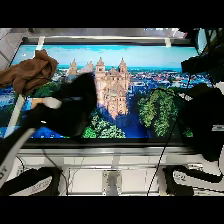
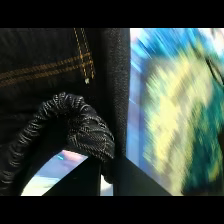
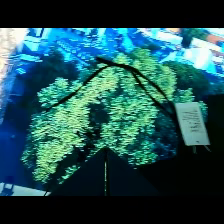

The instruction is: Fold the clothes and pants, and hang the long-sleeved shirts on hangers.

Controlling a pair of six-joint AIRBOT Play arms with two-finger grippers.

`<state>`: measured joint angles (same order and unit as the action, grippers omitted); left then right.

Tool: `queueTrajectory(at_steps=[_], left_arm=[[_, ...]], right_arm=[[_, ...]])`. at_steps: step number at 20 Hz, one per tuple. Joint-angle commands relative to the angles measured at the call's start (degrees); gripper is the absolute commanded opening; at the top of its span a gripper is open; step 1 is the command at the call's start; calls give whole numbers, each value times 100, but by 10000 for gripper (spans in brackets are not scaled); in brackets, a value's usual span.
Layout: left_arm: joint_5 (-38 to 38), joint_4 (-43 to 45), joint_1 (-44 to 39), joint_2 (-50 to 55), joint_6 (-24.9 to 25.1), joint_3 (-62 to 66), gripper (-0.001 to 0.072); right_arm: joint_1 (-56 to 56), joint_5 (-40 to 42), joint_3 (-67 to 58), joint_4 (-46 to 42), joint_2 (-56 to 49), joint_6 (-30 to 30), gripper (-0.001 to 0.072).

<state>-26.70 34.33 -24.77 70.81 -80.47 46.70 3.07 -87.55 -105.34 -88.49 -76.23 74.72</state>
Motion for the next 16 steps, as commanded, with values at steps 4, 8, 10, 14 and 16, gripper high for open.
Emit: queueTrajectory(at_steps=[4, 8, 10, 14, 16], left_arm=[[1508, -295, -2323, 1626, -116, 1246, 674], [1012, 643, -966, 1095, 11, 1867, 690], [17, 1373, 186, 516, 7, 1864, 690], [-2389, 2446, 2629, -216, -79, 1788, 689], [-2944, 2730, 3609, -264, -79, 1631, 689]], right_arm=[[859, 160, -2, 232, -9, 269, 314], [1419, 144, 144, 1585, 2, 278, 421], [1469, 114, 669, 2531, 70, 267, 420], [514, 455, 2774, 3685, 343, 208, 420], [-470, 1217, 3860, 4050, 363, 210, 422]])
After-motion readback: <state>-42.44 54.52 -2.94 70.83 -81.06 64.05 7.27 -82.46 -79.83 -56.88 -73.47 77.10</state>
